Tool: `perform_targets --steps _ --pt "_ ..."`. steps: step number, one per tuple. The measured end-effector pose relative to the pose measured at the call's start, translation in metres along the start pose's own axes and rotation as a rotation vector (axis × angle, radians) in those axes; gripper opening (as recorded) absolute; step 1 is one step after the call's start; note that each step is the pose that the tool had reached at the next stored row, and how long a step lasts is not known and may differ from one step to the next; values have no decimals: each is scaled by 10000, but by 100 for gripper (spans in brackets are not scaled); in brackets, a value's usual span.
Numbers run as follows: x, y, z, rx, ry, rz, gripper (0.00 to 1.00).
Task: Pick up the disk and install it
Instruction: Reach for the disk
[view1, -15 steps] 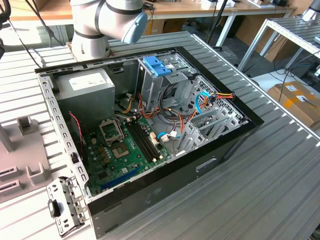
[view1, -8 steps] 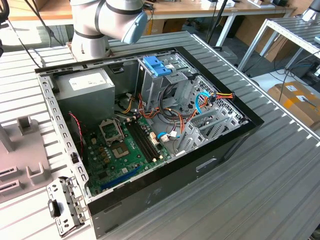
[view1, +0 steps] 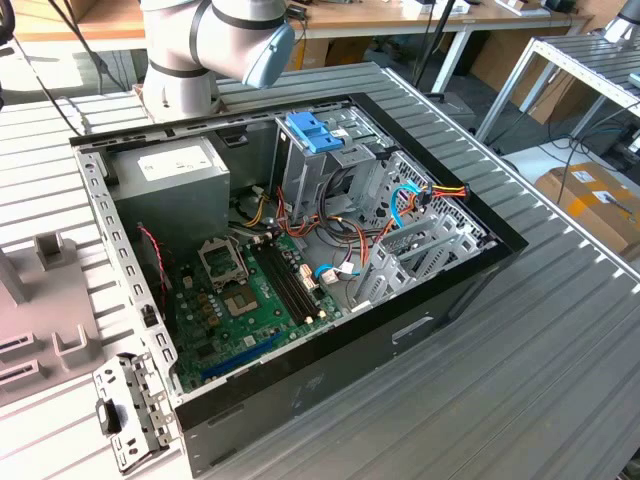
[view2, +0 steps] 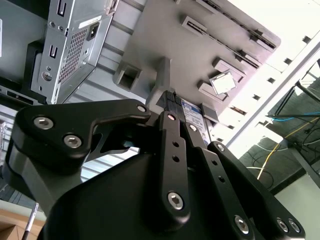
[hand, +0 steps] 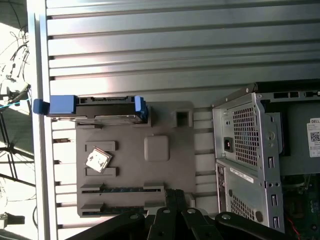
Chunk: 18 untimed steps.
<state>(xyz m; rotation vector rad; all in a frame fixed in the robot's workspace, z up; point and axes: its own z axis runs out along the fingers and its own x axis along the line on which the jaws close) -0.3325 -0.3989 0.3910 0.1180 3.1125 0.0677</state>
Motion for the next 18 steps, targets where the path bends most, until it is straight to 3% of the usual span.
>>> perform_targets --steps 18 --pt "51 -4 0 -1 -1 0 11"
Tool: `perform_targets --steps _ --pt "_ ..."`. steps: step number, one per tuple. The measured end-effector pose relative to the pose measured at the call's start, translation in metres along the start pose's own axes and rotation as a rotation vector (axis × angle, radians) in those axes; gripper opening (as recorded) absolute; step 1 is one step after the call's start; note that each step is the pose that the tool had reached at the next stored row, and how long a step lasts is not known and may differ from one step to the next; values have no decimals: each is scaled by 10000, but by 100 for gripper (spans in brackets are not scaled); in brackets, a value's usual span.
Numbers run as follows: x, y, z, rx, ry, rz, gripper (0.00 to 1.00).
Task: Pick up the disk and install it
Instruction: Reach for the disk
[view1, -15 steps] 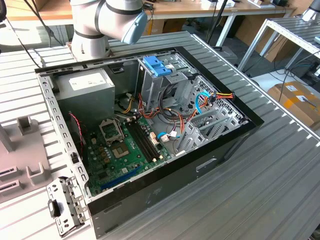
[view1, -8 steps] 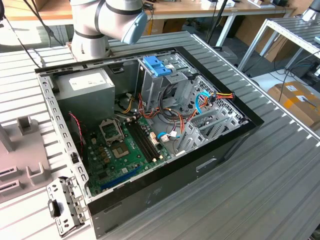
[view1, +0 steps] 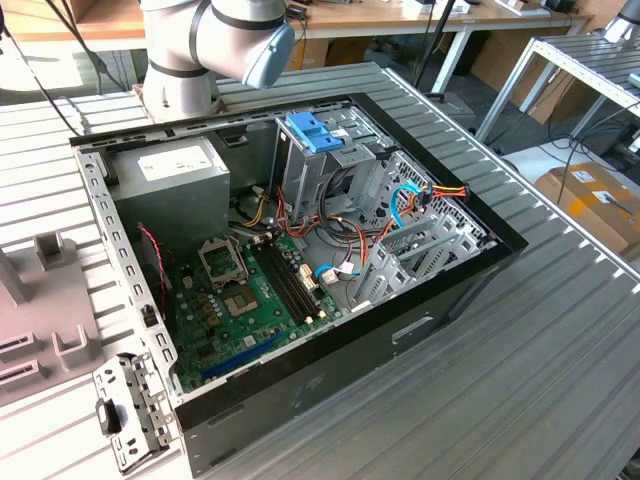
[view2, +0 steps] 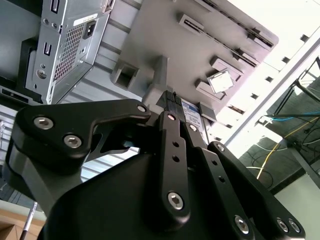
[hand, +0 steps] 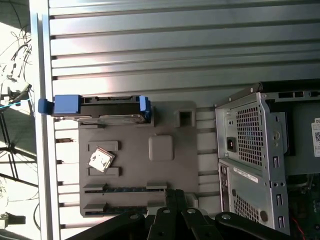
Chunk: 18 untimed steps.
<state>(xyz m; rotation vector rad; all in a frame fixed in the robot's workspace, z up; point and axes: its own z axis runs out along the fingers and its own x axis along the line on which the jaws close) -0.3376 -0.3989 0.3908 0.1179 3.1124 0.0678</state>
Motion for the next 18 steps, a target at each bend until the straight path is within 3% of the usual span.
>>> perform_targets --steps 18 --pt "55 -4 -1 2 1 1 11"
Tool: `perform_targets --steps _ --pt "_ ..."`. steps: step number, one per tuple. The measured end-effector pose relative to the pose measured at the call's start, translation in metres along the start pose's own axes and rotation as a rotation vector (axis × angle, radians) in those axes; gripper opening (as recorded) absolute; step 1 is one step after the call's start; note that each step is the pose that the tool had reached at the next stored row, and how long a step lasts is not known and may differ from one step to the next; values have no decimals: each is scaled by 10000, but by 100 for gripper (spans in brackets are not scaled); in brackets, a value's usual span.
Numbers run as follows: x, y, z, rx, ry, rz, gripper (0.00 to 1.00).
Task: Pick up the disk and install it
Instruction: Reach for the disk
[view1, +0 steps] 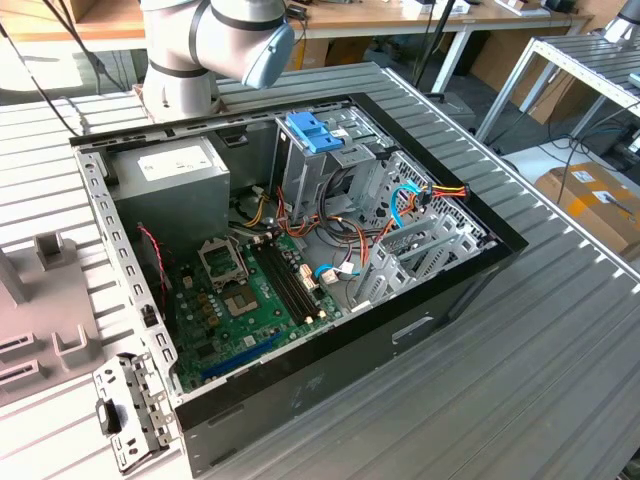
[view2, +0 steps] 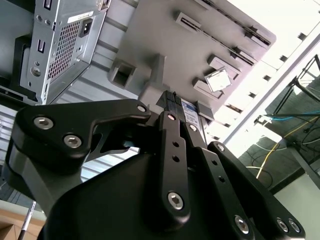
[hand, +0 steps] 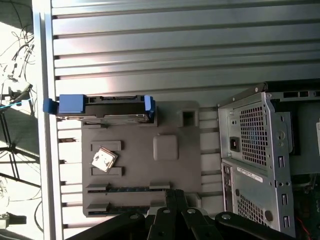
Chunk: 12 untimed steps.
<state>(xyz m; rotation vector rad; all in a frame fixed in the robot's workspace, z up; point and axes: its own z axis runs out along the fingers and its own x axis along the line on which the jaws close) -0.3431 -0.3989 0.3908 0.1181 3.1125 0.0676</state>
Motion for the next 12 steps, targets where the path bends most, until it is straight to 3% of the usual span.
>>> perform_targets --steps 12 --pt "40 -3 0 0 0 -1 11"
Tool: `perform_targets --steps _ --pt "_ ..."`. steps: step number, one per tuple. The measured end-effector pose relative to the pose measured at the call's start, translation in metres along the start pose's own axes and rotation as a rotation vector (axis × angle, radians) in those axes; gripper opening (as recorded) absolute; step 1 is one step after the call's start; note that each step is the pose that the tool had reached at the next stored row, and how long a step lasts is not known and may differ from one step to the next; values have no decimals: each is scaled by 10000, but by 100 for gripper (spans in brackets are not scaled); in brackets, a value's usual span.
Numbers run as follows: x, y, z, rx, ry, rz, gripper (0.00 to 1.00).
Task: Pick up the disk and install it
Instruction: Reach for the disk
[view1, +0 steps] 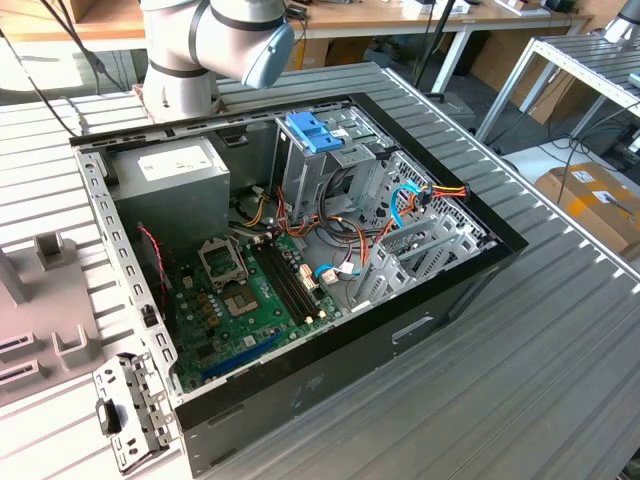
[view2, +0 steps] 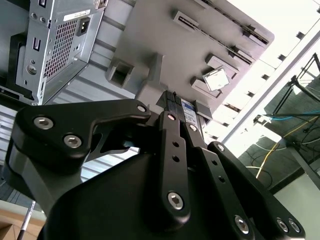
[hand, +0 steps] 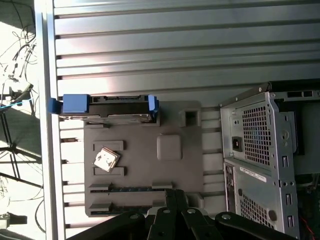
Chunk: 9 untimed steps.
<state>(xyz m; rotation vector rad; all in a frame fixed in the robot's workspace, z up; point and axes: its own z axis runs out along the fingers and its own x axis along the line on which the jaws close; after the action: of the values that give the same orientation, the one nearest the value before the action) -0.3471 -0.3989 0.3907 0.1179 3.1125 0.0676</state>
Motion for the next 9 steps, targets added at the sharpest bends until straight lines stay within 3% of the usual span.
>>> perform_targets --steps 9 --pt "58 -4 -1 0 0 0 11"
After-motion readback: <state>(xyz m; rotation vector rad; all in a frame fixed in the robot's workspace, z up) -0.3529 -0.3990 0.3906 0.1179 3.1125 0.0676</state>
